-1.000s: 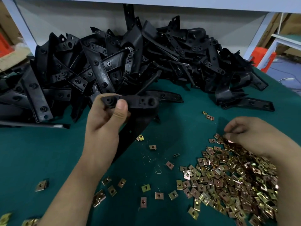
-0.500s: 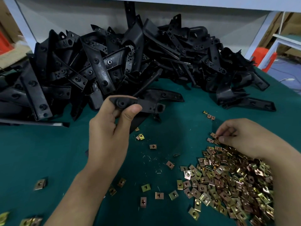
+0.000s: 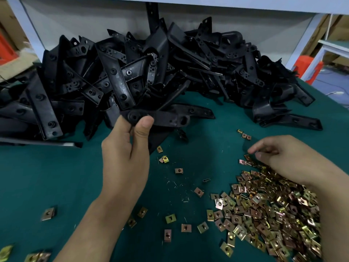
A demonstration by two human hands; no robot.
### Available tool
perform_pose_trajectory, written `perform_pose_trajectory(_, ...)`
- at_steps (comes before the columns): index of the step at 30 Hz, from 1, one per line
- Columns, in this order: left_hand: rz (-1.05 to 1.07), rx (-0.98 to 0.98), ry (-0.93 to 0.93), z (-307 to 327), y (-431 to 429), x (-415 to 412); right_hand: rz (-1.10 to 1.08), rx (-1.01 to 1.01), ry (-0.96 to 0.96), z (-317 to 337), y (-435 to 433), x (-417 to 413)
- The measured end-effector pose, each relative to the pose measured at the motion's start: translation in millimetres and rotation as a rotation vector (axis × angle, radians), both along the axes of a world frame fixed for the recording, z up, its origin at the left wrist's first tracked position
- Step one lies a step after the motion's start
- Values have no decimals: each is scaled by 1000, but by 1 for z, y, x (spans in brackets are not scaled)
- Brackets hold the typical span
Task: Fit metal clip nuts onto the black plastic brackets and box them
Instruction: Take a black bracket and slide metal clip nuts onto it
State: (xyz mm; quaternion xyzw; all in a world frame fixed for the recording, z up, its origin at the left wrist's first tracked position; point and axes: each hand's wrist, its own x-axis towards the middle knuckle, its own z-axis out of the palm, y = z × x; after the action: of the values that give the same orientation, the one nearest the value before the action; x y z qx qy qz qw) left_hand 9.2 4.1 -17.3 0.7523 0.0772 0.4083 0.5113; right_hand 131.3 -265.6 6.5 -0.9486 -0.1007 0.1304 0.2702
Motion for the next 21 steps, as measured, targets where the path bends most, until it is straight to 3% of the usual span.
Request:
perform_pose_trajectory(12, -181, 140, 116, -6, 3, -1, 2, -67, 25, -4, 9, 2)
perform_pose_trajectory(21, -261, 157, 129, -3, 0, -1, -44, 52, -11, -1, 6, -1)
